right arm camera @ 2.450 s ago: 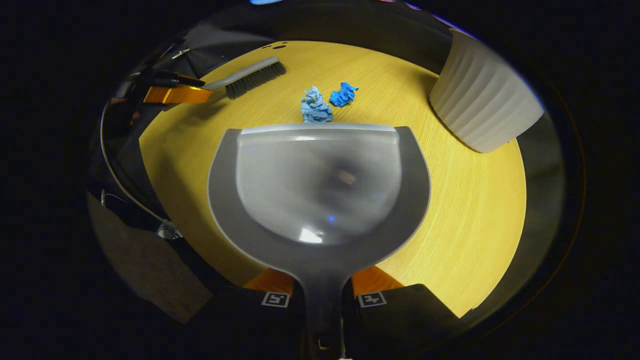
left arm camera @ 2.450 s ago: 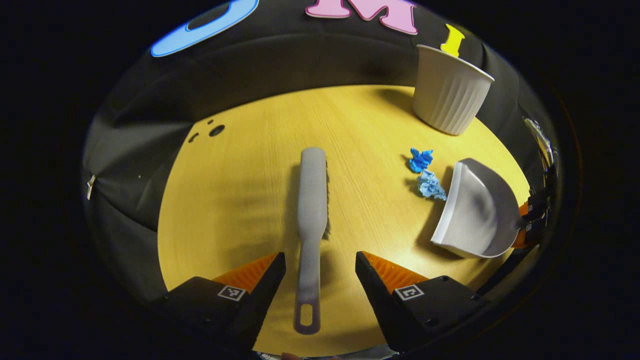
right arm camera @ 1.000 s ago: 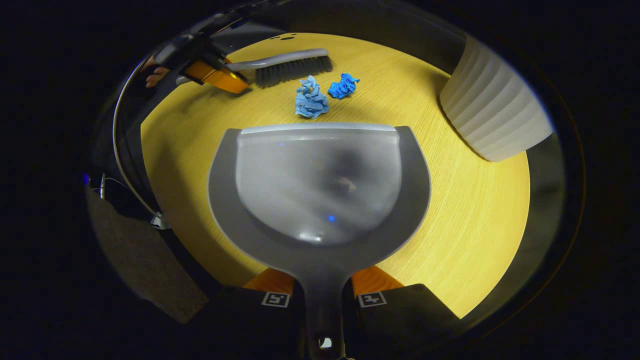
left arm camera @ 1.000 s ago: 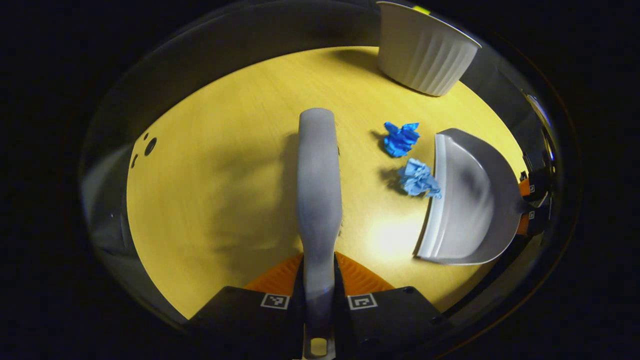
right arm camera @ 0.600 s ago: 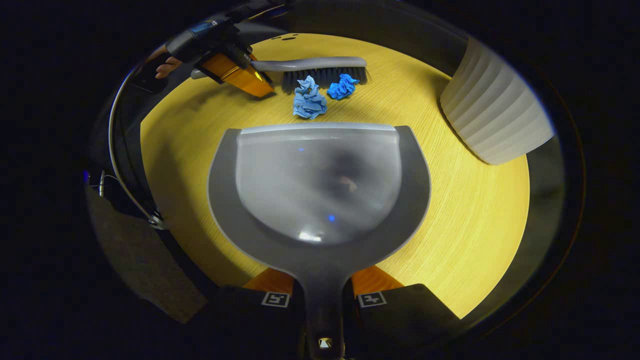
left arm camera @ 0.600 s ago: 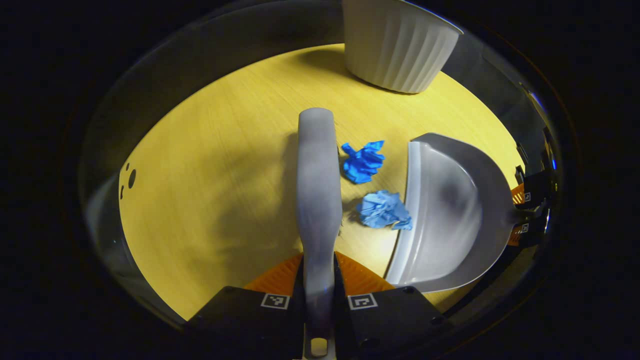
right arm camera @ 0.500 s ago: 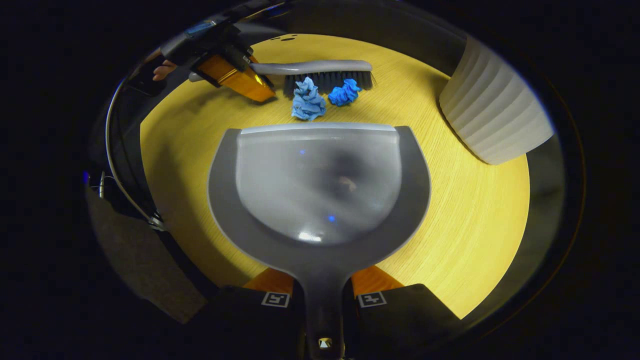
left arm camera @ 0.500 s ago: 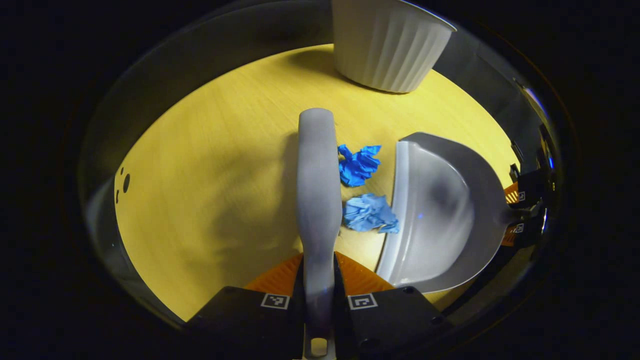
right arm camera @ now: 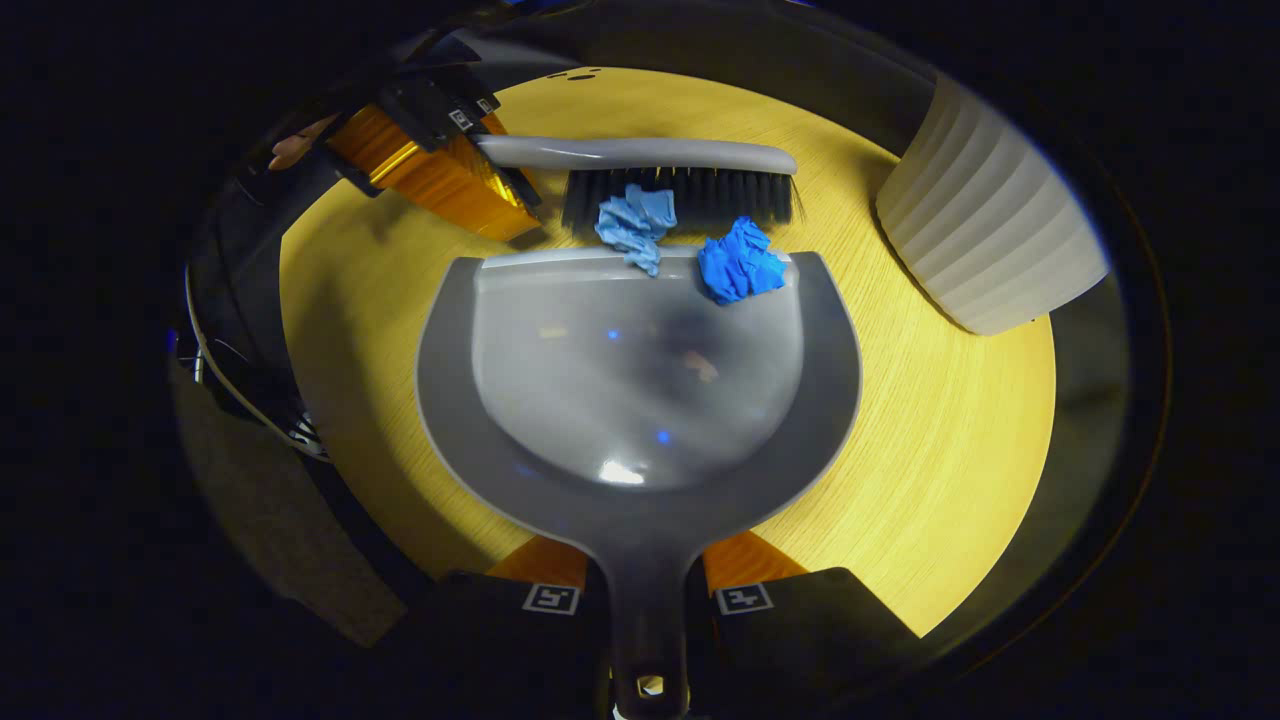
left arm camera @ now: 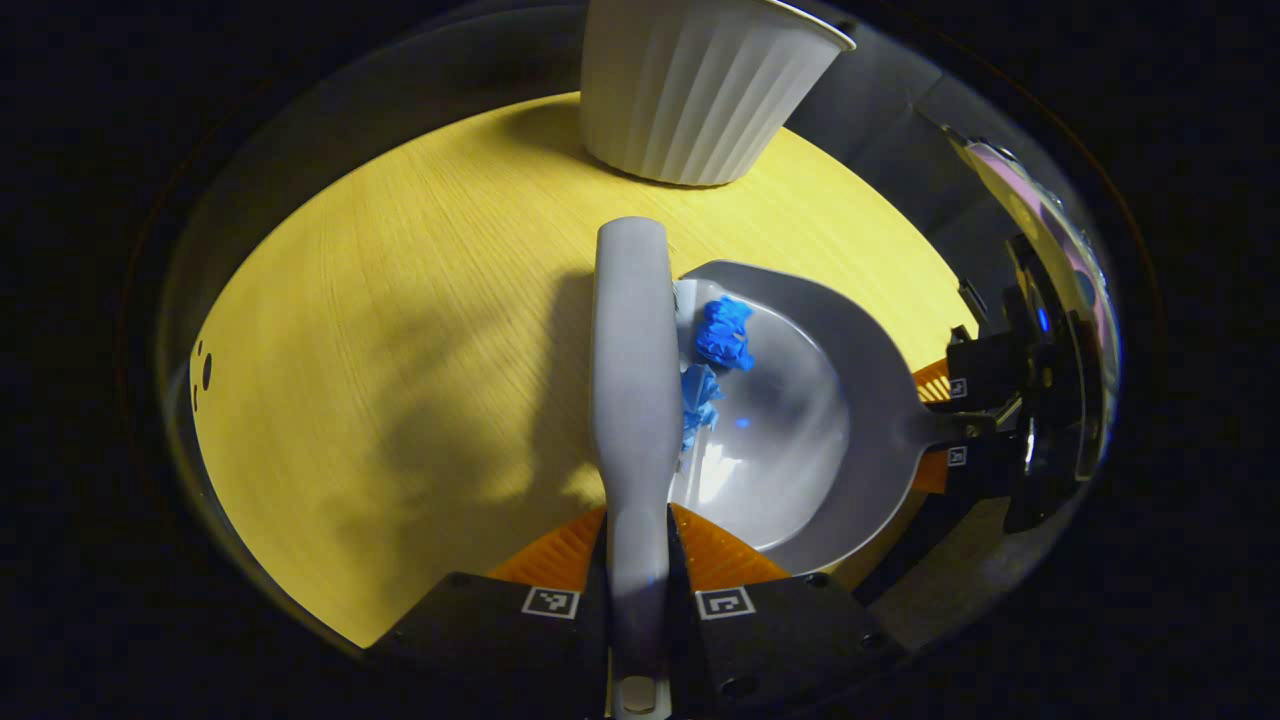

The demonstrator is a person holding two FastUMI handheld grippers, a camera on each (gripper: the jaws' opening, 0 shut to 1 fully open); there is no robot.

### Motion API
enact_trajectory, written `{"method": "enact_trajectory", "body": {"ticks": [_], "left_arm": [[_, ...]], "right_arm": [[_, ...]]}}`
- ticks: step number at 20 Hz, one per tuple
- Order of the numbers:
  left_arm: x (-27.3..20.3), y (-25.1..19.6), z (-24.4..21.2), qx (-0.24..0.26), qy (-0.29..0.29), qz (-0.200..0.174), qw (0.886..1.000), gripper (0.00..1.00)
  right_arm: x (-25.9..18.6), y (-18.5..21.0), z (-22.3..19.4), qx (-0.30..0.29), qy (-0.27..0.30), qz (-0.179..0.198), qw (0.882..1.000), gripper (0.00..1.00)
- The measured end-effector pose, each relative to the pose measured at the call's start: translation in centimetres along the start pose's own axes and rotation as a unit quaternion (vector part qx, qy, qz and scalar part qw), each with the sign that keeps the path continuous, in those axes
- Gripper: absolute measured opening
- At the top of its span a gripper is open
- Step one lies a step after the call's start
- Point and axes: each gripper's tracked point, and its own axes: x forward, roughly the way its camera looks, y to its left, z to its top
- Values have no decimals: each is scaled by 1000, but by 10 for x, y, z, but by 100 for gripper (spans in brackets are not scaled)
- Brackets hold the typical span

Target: Pick up the small broom and dustpan from the desktop, sweep the trash into the dustpan with the broom, and then empty the trash into the garbage bin.

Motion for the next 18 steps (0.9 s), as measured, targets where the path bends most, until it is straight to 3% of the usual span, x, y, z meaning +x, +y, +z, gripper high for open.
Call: {"method": "enact_trajectory", "body": {"ticks": [3, 6, 9, 11, 12, 17, 18], "left_arm": [[-7, -17, -3, -1, -4, -26, 1000, 28], [-15, -20, -6, 1, -14, -17, 1000, 25], [-25, -16, -9, -15, -33, 1, 999, 30], [-27, -3, -18, -40, -48, 9, 998, 28], [-28, 4, -22, -55, -52, 11, 997, 28], [-19, 47, -55, -104, -65, 34, 992, 30], [-17, 56, -61, -106, -65, 42, 991, 28]], "right_arm": [[0, 0, 2, 8, -6, -4, 1000, 35], [-7, -2, 9, 12, -15, -13, 1000, 35], [-13, -4, 9, 24, -25, -22, 999, 34], [-20, -6, 11, 37, -29, -30, 998, 40], [-21, -5, 10, 46, -29, -33, 998, 34], [-27, -7, 11, 105, -23, -64, 992, 34], [-28, -6, 15, 120, -21, -69, 990, 39]]}}
